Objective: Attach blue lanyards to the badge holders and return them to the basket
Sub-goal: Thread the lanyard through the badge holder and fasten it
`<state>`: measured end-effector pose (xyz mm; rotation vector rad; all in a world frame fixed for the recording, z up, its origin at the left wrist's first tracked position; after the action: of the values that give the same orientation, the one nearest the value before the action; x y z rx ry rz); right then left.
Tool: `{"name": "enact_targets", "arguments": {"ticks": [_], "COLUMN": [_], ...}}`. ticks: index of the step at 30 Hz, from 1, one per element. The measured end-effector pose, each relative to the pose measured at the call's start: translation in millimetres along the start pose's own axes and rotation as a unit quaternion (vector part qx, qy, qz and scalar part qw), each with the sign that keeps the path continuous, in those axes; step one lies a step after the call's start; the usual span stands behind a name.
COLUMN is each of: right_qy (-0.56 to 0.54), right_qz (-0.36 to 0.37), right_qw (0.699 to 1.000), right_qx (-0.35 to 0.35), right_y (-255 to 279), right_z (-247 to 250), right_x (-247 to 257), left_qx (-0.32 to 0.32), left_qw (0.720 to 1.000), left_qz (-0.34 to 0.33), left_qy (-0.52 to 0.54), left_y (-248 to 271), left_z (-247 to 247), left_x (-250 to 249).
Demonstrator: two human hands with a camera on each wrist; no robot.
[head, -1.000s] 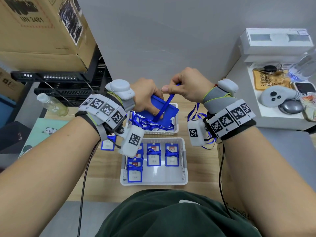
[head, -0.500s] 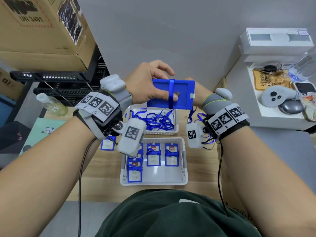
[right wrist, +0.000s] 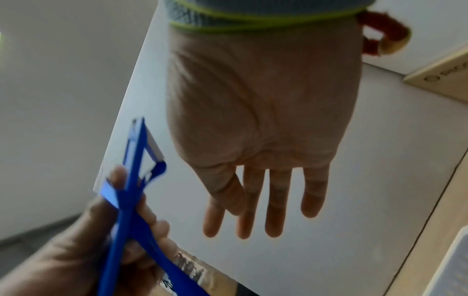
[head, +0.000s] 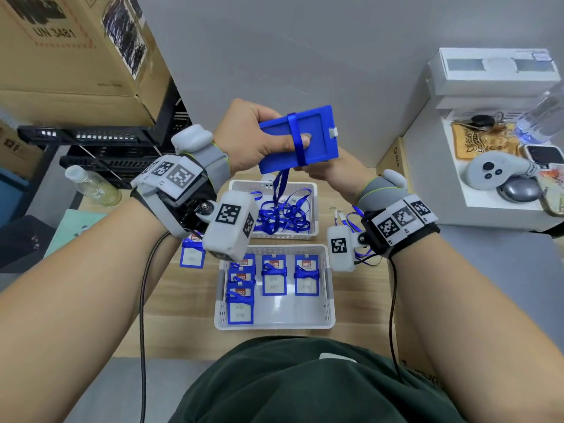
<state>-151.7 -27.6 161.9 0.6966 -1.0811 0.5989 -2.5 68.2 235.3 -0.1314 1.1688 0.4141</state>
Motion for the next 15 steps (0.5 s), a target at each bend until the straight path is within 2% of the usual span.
{"name": "enact_targets", "arguments": {"ticks": [3,5,10,15], "right_qy": [-0.100,-0.128,-0.101,-0.127], "right_qz": [0.037,0.060,0.095,0.023], "right_qw": [0.993,0.985,0.985,0.985], "right_qx": [0.053,0.101,0.099,0.111], "right_y": [2,5,5,4], "right_z": [-4,-11,-25,-28], "right_x": [5,9,14,13], "left_qx": [-0.013,-0.021,-0.042,-0.088], "left_qw": [1.000,1.000,0.999,0.995], "left_qz": [0.010,0.015,0.016,0.023], "left_qy": [0.008,0.017,0.018,-0.033], "left_y": [-4,-5,-10,-16], "left_z": [1,2,5,13], "left_x": [4,5,9,21]}}
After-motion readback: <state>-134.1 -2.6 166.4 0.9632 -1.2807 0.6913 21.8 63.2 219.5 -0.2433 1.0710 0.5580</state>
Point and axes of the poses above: each hand's wrist, its own y-axis away from the middle knuckle, its own z-axis out of the back of the hand, x = y × z, the point moved 1 cm from there along -y, towards the middle knuckle, and after that the axes turned 2 degrees about z, right-handed, at the moved point
